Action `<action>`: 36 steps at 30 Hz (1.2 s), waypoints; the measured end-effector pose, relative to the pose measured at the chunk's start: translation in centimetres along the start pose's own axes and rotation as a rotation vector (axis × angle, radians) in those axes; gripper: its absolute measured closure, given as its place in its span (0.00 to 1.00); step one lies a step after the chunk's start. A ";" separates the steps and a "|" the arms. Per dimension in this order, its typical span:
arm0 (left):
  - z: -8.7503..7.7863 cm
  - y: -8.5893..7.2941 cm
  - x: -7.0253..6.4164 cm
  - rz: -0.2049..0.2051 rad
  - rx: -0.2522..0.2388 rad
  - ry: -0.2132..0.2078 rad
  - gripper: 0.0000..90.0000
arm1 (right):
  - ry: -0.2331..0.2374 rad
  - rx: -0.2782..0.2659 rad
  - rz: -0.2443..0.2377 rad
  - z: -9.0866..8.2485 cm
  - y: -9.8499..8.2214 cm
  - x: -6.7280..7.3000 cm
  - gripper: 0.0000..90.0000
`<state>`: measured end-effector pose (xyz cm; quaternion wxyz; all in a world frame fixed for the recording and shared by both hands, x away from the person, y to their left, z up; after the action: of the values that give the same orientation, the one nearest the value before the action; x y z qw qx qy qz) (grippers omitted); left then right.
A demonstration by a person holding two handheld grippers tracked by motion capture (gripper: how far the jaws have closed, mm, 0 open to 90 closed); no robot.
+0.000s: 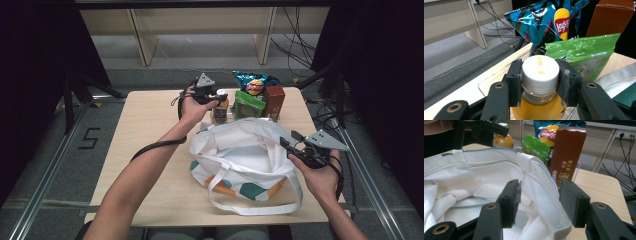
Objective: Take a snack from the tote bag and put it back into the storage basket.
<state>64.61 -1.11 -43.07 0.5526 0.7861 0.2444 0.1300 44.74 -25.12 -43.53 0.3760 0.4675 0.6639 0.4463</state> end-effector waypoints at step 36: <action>0.0 -0.7 0.4 -0.029 -0.003 0.003 0.65 | -0.002 -0.020 -0.024 0.3 0.1 -0.1 0.56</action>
<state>64.78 -0.74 -43.79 0.5554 0.7814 0.2562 0.1236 45.01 -25.11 -43.56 0.3868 0.4560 0.6647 0.4479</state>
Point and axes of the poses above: each handheld gripper's, and its own axes: z roughly forward along the jaws, y roughly out of its top, x roughly to its left, the point moved 8 cm from there along z, roughly forward along the jaws, and after that the axes turned 11 degrees about -y, right-handed, at the moved point
